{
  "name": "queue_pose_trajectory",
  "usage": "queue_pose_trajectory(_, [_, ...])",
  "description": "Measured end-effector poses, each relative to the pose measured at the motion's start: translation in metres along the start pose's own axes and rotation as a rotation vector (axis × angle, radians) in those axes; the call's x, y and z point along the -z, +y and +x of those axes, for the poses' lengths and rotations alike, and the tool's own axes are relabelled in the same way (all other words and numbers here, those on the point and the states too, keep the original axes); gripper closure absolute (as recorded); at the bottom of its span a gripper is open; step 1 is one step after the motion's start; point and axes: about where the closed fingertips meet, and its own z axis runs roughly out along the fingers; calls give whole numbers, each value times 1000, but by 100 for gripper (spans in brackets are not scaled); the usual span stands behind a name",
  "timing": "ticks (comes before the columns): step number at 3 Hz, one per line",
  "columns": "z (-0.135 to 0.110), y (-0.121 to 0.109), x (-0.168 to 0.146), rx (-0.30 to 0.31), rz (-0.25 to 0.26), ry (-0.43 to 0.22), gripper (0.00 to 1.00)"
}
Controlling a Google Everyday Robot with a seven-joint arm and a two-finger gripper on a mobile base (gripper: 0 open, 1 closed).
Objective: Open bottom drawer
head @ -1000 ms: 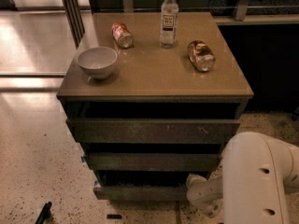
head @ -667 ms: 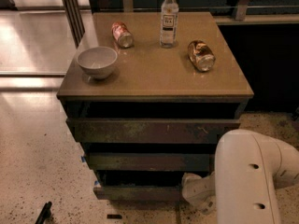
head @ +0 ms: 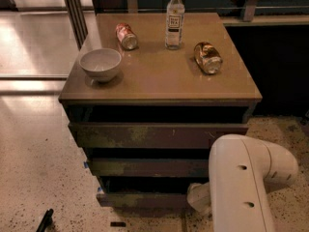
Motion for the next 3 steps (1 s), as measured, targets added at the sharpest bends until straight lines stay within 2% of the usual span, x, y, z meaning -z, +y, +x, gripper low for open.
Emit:
queue_pose_trajectory(1, [17,-16,-20,-34,40,24,100])
queue_pose_trajectory(2, [18,-16,-21,-34,40,24,100])
queue_pose_trajectory(3, [19,-15,-21,-17,51,56,100])
